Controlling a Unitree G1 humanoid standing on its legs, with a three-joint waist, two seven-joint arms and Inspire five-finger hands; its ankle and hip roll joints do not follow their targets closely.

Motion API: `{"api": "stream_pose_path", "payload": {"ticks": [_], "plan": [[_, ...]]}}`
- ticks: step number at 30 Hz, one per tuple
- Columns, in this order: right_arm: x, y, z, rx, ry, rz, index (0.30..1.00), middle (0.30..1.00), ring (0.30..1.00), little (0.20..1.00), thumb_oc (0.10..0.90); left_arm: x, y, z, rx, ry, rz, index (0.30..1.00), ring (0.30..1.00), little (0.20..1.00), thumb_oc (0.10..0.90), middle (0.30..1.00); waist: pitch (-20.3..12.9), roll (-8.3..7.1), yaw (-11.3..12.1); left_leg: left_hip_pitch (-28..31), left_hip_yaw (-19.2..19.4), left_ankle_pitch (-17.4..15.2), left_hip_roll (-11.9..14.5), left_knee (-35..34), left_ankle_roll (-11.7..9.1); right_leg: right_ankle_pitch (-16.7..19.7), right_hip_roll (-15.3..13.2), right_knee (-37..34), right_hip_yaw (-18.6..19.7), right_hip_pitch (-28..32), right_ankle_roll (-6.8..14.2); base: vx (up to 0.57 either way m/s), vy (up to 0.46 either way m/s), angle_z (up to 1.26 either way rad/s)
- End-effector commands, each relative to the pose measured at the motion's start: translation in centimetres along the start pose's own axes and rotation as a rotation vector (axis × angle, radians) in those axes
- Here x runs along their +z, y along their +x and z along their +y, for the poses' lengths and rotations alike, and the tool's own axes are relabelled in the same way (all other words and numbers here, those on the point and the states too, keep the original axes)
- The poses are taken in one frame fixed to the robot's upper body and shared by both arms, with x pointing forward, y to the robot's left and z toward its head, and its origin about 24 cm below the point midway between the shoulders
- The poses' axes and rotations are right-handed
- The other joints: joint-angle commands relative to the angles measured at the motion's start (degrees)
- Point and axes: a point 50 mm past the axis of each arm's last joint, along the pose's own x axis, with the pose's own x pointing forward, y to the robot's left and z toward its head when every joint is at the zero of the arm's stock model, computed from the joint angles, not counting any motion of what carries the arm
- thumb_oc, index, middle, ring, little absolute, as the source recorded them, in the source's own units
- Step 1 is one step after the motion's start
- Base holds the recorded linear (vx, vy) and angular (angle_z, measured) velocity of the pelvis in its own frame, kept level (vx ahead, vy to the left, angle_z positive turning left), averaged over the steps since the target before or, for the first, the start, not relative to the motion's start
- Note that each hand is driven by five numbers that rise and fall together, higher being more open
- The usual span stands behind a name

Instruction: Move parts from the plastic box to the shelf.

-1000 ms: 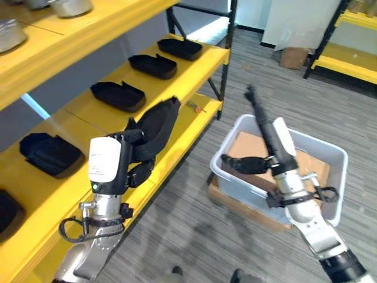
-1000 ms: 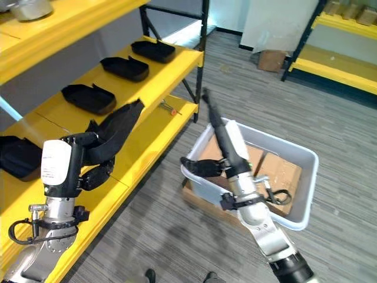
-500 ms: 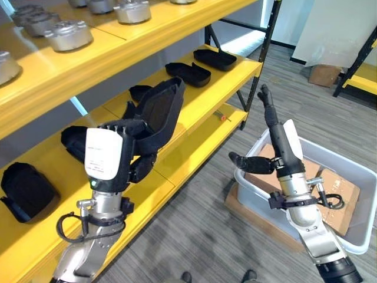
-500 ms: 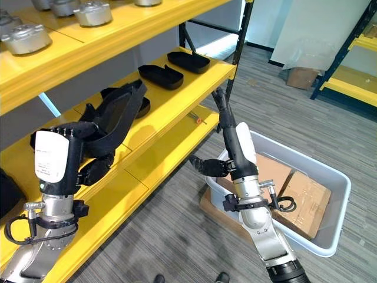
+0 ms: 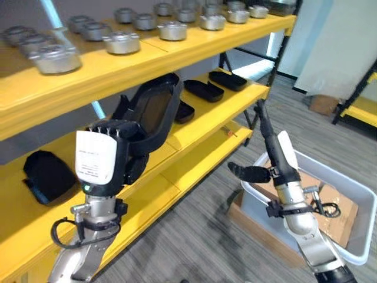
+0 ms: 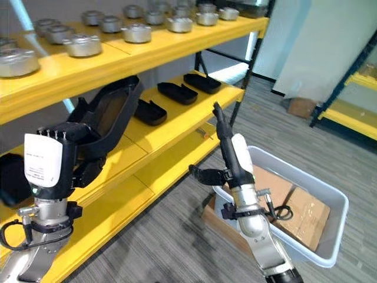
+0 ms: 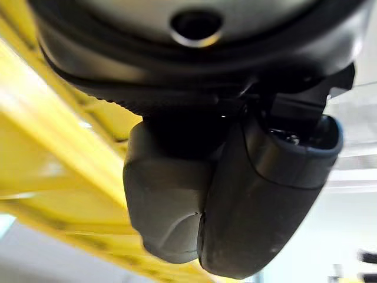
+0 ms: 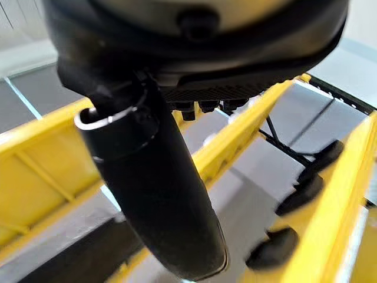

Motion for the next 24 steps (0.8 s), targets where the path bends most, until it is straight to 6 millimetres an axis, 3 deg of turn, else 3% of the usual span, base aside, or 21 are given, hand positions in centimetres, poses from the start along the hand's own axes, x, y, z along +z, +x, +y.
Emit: {"api": "stream_pose_path", "payload": {"ticks": [1, 3, 6, 7, 10, 16, 18, 19, 20, 21, 22, 23, 24], "plan": [[3.9, 2.8, -2.5, -0.11, 0.015, -0.264, 1.0, 1.0, 1.0, 1.0, 0.9, 1.0, 2.7, 3.6, 0.255, -0.025, -0.07, 0.3, 0.3, 0.3, 0.4, 0.3, -5.49, -0.47, 0.96, -0.81, 2.55, -0.7, -4.18, -3.69, 2.89, 4.76, 2.57, -5.57, -16.11, -0.06, -3.91, 0.0, -0.016, -0.41], [3.8, 3.0, -2.3, -0.102, 0.025, -0.264, 1.0, 1.0, 1.0, 1.0, 0.9, 0.7, 2.5, 3.7, 0.25, -0.008, -0.045, 0.3, 0.3, 0.3, 0.4, 0.3, -5.94, -0.86, 0.96, -1.79, 2.76, -0.22, -4.09, -2.86, 2.41, 3.08, 5.39, -6.72, -17.24, 0.73, -4.54, -0.05, -0.082, -0.23], [4.1, 3.2, -2.2, -0.098, 0.028, -0.282, 1.0, 1.0, 1.0, 1.0, 0.9, 0.4, 2.1, 3.8, 0.26, 0.0, -0.028, 0.3, 0.3, 0.3, 0.4, 0.3, -6.33, -1.36, 1.32, -3.43, 3.56, 0.63, -4.03, -1.91, 1.38, 4.44, 5.26, -11.83, -16.83, 2.74, -4.78, -0.06, -0.122, -0.01], [4.4, 3.2, -2.7, -0.11, 0.033, -0.299, 1.0, 1.0, 1.0, 1.0, 0.9, 0.4, 1.7, 3.8, 0.264, -0.005, -0.01, 0.3, 0.3, 0.3, 0.4, 0.3, -7.05, -0.98, 1.89, -5.51, 4.17, 1.32, -2.84, -1.41, -0.1, 5.78, 6.5, -18.84, -15.35, 5.12, -5.29, -0.06, -0.138, -0.13], [4.5, 3.2, -3.0, -0.113, 0.034, -0.303, 1.0, 1.0, 1.0, 1.0, 0.9, 0.4, 1.3, 3.8, 0.257, -0.017, 0.009, 0.3, 0.3, 0.3, 0.4, 0.3, -7.38, -0.54, 2.21, -5.66, 4.31, 1.45, -2.32, -1.39, -0.7, 6.91, 6.4, -21.91, -16.46, 6.85, -5.3, -0.03, -0.144, -0.16], [4.4, 3.2, -3.3, -0.116, 0.025, -0.311, 1.0, 1.0, 1.0, 1.0, 0.9, 0.4, 0.9, 3.6, 0.255, -0.052, 0.028, 0.3, 0.3, 0.3, 0.4, 0.3, -5.43, 0.26, 3.94, -9.03, 0.97, 2.32, -2.45, 1.29, -2.97, 6.91, 6.38, -24.6, -19.88, 8.78, -6.11, -0.04, -0.077, 0.3], [4.5, 3.3, -3.7, -0.131, 0.004, -0.321, 1.0, 1.0, 1.0, 1.0, 0.9, 0.7, 1.4, 3.3, 0.255, -0.079, 0.017, 0.3, 0.3, 0.3, 0.4, 0.3, -3.63, 0.39, 3.9, -11.67, 1.33, 2.96, -2.68, 3.99, -3.95, 6.92, 4.98, -23.67, -22.41, 8.38, -6.07, -0.15, 0.038, 0.58], [4.7, 3.5, -4.0, -0.142, -0.005, -0.331, 1.0, 1.0, 1.0, 1.0, 0.9, 0.8, 1.8, 3.3, 0.266, -0.096, 0.008, 0.3, 0.3, 0.3, 0.4, 0.3, -2.91, 0.19, 3.23, -12.53, 3.84, 2.07, -1.9, 6.13, -4.05, 7.28, 3.92, -23.03, -23.55, 7.61, -5.92, -0.25, 0.06, 0.83], [4.9, 3.8, -4.1, -0.158, -0.012, -0.348, 1.0, 1.0, 1.0, 1.0, 0.9, 1.1, 2.3, 3.4, 0.293, -0.127, -0.012, 0.3, 0.3, 0.3, 0.4, 0.3, -2.62, -0.16, 2.74, -11.86, 5.91, -0.71, 0.57, 8.24, -4.36, 7.68, 2.52, -22.69, -24.65, 6.45, -5.78, -0.21, 0.046, 1.17], [4.9, 3.8, -4.1, -0.16, -0.013, -0.349, 1.0, 1.0, 1.0, 1.0, 0.9, 1.2, 2.3, 3.4, 0.294, -0.128, -0.013, 0.3, 0.3, 0.3, 0.4, 0.3, -2.6, -0.18, 2.66, -12.21, 5.86, -0.41, 0.47, 8.39, -4.33, 7.96, 2.43, -22.67, -24.75, 6.21, -5.8, -0.16, 0.09, 1.59], [4.9, 3.8, -4.2, -0.17, -0.005, -0.347, 1.0, 1.0, 1.0, 1.0, 0.9, 1.2, 2.4, 3.4, 0.305, -0.14, -0.013, 0.3, 0.3, 0.3, 0.4, 0.3, -2.87, -0.53, 1.7, -10.7, 7.94, -2.46, 4.59, 9.62, -4.93, 7.82, 0.9, -22.17, -25.93, 5.62, -5.87, -0.08, 0.138, 1.28], [4.9, 3.7, -4.3, -0.177, 0.0, -0.341, 1.0, 1.0, 1.0, 1.0, 0.9, 1.2, 2.5, 3.4, 0.313, -0.15, -0.008, 0.3, 0.3, 0.3, 0.4, 0.3, -3.0, -0.48, 1.17, -9.84, 8.97, -2.17, 7.58, 9.43, -5.4, 7.52, 0.15, -21.49, -26.68, 5.36, -5.79, -0.08, 0.131, 0.96], [4.9, 3.7, -4.3, -0.177, -0.001, -0.342, 1.0, 1.0, 1.0, 1.0, 0.9, 1.2, 2.5, 3.4, 0.314, -0.15, -0.008, 0.3, 0.3, 0.3, 0.4, 0.3, -2.96, -0.49, 1.1, -9.93, 8.9, -1.77, 7.54, 9.23, -5.44, 7.69, 0.09, -21.38, -26.79, 5.19, -5.88, -0.05, 0.134, 0.63]]}}
